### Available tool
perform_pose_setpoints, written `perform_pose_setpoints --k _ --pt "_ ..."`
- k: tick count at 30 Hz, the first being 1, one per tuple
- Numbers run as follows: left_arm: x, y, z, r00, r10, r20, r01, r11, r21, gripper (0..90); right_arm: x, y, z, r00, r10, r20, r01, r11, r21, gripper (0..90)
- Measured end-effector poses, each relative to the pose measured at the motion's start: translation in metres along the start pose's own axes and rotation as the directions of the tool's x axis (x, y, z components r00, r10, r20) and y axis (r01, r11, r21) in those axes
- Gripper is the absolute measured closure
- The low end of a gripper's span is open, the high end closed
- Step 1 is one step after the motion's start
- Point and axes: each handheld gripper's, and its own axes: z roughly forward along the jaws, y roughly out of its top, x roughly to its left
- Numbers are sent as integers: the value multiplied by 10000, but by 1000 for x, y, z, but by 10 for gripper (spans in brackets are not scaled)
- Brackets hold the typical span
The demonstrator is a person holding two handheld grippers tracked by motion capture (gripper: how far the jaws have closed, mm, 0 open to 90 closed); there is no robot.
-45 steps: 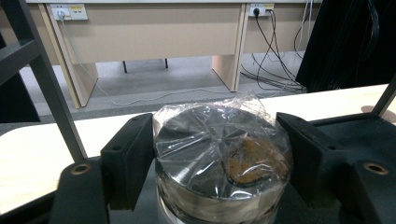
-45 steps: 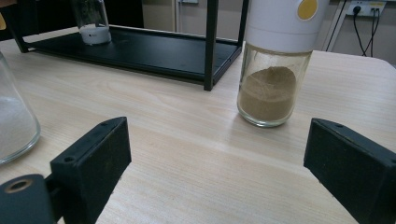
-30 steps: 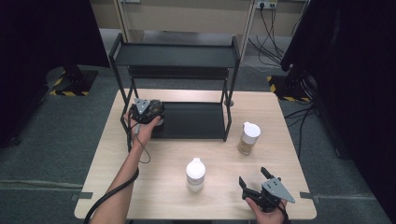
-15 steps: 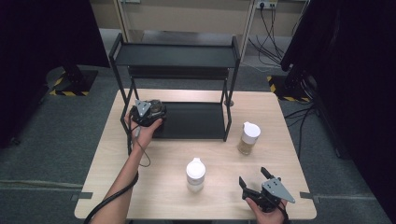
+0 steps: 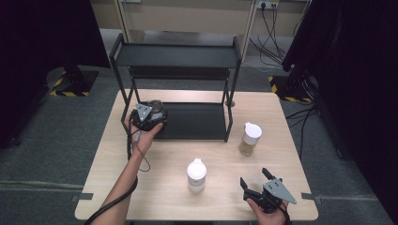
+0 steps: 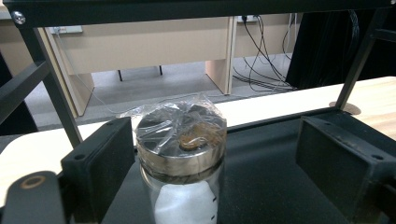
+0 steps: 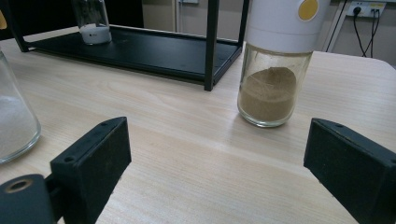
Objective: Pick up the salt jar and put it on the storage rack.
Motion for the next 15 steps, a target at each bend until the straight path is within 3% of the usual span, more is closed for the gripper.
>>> perform_pose_setpoints --k 3,15 --pt "-2 0 -3 9999 -105 56 105 9999 -50 109 0 0 0 10000 -7 5 7 10000 -12 75" --pt "-9 -3 -17 9995 203 225 -196 9994 -272 106 0 0 0 10000 -40 9 40 10000 -27 75"
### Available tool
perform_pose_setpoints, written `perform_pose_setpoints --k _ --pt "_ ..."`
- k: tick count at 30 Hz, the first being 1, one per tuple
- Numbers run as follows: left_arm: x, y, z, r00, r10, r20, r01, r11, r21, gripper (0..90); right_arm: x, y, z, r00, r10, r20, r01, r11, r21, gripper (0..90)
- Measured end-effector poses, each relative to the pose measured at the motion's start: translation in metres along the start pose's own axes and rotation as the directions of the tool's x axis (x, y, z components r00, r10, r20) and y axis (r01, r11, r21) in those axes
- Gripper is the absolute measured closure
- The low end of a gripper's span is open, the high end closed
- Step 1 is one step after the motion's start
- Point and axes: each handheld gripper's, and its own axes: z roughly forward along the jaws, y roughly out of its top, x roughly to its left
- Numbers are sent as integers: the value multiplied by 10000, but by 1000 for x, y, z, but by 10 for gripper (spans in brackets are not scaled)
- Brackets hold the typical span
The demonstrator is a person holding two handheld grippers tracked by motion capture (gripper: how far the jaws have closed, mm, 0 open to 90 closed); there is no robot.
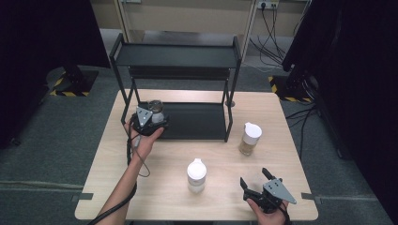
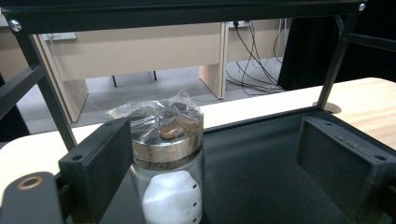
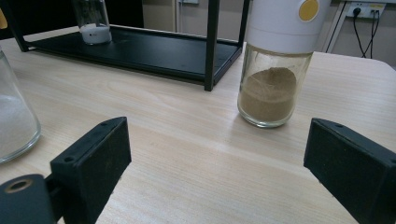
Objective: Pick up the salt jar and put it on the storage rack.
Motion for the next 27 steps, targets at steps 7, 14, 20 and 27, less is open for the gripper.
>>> perform_pose_setpoints --k 7,14,20,27 --pt "-3 -1 -9 9999 0 133 3 9999 -166 106 0 0 0 10000 -11 8 11 10000 9 75" --pt "-5 -1 -17 9997 110 235 -105 9997 -238 104 0 0 0 10000 -25 18 25 10000 5 75" --pt "-5 -4 -24 9995 117 307 -111 9997 -199 104 0 0 0 10000 -24 14 24 10000 8 75" --pt "-8 -6 -32 9990 132 419 -119 9995 -304 103 0 0 0 10000 -48 16 48 10000 5 75"
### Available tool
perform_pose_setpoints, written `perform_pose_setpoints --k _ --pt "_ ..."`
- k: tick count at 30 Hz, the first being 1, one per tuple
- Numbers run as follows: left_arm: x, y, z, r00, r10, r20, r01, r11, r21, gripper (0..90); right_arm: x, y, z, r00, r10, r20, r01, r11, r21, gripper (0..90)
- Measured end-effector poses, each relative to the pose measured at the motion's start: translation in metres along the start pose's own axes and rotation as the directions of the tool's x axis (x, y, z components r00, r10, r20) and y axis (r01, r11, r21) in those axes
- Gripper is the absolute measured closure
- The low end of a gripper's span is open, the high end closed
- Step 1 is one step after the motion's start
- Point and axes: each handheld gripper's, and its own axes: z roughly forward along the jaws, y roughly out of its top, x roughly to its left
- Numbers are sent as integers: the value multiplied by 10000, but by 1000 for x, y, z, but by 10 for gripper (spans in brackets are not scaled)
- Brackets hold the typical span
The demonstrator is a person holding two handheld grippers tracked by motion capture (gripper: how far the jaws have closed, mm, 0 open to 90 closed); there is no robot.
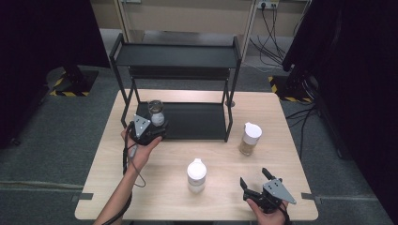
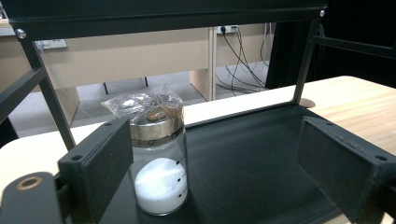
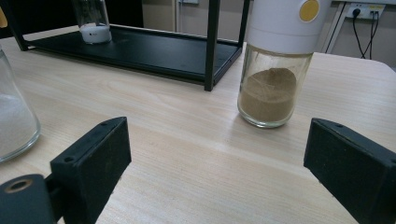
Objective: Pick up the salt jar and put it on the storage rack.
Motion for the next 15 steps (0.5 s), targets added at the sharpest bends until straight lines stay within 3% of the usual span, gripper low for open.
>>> perform_pose_setpoints --k 15 --pt "-4 -9 -16 9999 75 114 -75 10000 12 101 0 0 0 10000 -12 0 12 10000 14 75"
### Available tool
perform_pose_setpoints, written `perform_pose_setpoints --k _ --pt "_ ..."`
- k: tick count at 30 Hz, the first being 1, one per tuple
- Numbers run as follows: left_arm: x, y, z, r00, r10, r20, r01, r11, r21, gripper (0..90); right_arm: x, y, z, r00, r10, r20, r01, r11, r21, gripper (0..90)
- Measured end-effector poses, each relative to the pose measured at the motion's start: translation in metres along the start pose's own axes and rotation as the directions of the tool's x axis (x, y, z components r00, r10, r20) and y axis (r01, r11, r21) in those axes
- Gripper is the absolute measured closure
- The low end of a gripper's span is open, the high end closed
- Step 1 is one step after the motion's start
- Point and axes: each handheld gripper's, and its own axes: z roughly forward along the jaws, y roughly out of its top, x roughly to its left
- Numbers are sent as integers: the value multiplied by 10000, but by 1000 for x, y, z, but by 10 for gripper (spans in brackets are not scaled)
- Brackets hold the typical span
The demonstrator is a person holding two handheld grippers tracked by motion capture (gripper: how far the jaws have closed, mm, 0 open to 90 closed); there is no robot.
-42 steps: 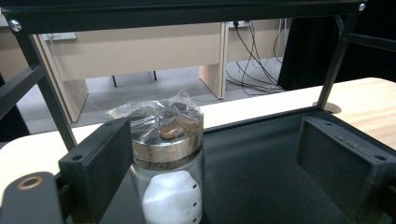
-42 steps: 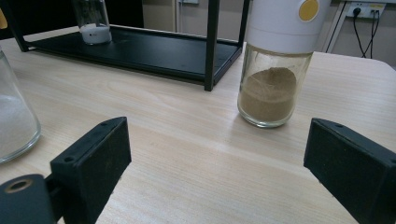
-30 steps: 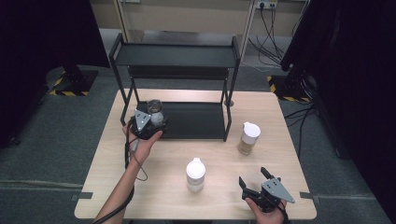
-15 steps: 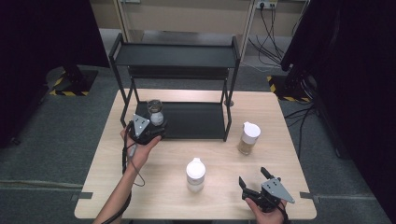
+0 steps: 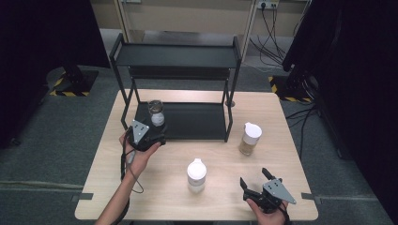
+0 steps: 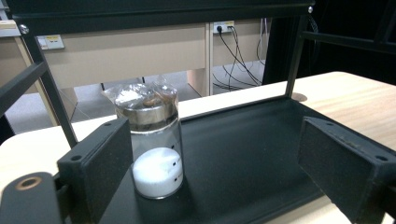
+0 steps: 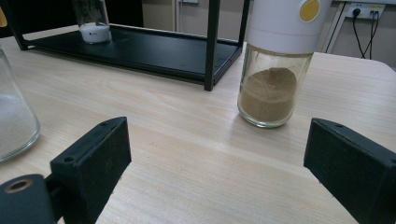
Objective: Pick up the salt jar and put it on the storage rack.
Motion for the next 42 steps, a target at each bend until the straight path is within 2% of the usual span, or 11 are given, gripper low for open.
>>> perform_pose_setpoints --k 15,29,42 --pt "-5 -8 -19 9999 101 133 -100 9999 -105 101 0 0 0 10000 12 19 -12 10000 -12 75" --pt "-11 -25 -35 9995 72 296 -71 10000 -33 101 0 0 0 10000 1 27 -1 10000 -25 75" --pt "-11 -39 -48 9997 -28 235 29 10000 -51 100 1 0 0 10000 -7 21 7 10000 -25 75"
